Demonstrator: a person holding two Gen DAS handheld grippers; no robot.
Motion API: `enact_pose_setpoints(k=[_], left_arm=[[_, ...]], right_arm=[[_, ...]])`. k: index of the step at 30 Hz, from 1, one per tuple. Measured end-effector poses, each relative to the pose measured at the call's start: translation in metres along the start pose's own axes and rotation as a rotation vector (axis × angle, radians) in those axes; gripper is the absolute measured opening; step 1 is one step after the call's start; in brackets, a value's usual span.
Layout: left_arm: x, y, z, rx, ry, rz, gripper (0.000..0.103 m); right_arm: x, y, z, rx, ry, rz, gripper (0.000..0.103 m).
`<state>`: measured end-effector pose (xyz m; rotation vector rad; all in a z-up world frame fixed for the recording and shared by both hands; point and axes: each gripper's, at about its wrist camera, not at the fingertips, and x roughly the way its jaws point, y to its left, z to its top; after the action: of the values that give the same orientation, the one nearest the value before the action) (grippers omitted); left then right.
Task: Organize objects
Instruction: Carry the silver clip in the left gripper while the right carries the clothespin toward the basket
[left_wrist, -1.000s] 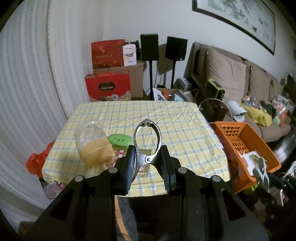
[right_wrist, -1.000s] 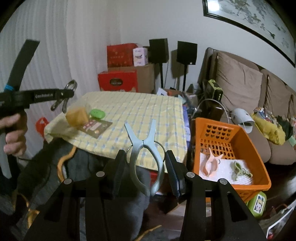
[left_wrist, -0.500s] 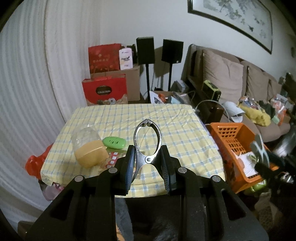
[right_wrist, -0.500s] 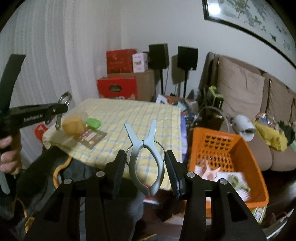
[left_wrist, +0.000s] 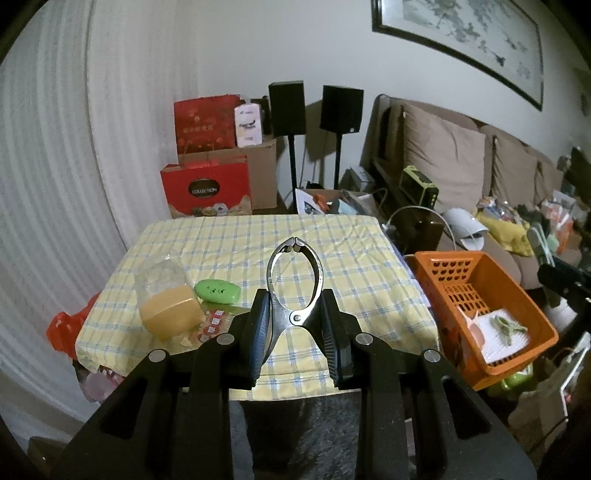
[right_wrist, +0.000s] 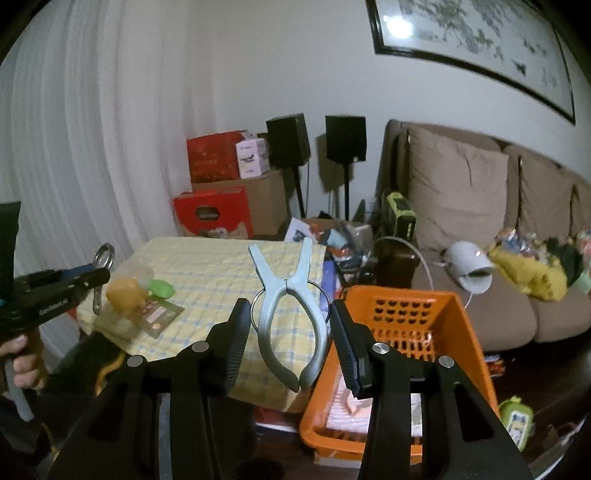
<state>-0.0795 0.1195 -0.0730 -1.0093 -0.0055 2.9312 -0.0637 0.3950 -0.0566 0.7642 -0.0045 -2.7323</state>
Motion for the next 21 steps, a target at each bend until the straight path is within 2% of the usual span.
enact_pose_setpoints(k=[11,21], left_arm=[[0.014,0.002,-0.001,-0.033,0.039,-0.023,0.025],[0.010,0.010,0.011,-0.057,0.008,-0.013,0.025]], right_arm=[[0.009,0.000,-0.001,-0.035,0.028,-0.028,0.045],[0.005,-0.008,-0.001,-0.032,0.015,-0.039,0.045]])
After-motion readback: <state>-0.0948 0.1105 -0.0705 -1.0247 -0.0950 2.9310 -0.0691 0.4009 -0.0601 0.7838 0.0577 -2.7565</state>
